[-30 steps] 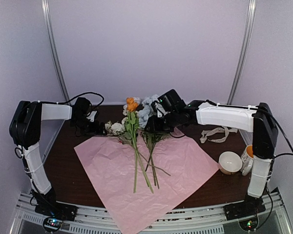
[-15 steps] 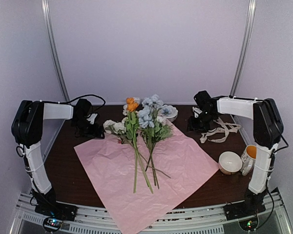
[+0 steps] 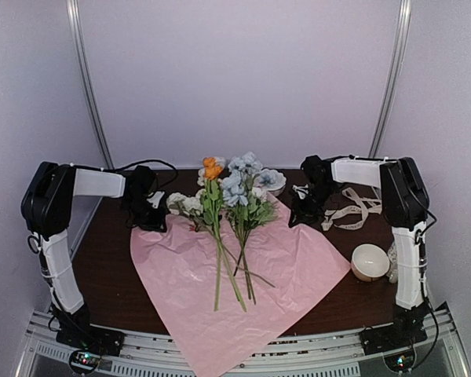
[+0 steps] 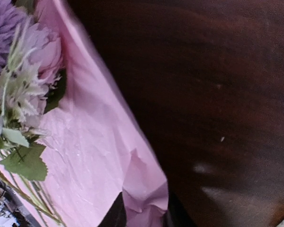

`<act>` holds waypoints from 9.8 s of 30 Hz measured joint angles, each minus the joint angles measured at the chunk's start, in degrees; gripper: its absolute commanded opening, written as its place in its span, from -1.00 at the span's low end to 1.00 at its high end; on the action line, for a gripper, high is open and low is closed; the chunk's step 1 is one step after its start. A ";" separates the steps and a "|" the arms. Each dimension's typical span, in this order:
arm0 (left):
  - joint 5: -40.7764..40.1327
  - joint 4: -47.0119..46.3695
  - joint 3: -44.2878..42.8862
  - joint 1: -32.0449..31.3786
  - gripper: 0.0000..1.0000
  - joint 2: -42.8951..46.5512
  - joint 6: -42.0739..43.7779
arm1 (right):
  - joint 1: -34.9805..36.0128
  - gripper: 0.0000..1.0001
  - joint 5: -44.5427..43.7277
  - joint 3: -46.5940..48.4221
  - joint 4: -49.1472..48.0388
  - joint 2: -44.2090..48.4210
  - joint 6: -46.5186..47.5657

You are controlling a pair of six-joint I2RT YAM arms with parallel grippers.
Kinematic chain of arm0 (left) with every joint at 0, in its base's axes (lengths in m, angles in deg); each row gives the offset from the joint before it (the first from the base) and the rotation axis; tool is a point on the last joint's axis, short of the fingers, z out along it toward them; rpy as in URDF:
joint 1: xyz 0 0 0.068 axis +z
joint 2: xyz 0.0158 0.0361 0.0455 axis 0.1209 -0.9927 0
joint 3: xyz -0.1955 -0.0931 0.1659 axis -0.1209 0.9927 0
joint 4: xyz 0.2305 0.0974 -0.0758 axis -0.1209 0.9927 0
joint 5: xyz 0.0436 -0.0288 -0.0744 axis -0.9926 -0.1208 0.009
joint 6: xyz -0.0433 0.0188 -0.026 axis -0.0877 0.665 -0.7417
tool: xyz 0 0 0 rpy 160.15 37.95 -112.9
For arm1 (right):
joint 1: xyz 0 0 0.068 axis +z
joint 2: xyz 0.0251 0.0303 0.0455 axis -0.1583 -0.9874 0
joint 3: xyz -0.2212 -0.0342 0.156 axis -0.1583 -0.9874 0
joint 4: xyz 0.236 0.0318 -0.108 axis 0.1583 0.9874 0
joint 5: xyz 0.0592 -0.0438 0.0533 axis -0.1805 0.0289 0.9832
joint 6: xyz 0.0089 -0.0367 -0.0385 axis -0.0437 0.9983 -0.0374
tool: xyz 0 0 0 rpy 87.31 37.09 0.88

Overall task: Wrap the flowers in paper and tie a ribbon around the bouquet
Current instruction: Adjust the flattened wrapping paper at the center of the board, then adjust the fake flower on the flattened wrapping paper, then pick up the bottom corner of the flattened wrapping paper from the center of the board.

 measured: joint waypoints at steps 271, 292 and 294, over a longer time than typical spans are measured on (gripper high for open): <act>-10.73 -0.24 30.27 -64.63 0.46 41.29 25.18 | 66.23 -0.06 -34.60 -62.77 -57.02 35.87 56.43; -2.10 -7.82 29.99 -67.49 0.46 36.46 27.89 | 61.57 -0.08 -28.50 -64.15 -64.70 33.90 50.71; -7.08 -7.30 28.79 -67.52 0.43 34.97 27.69 | 61.57 -0.08 -28.65 -64.67 -65.64 33.90 50.64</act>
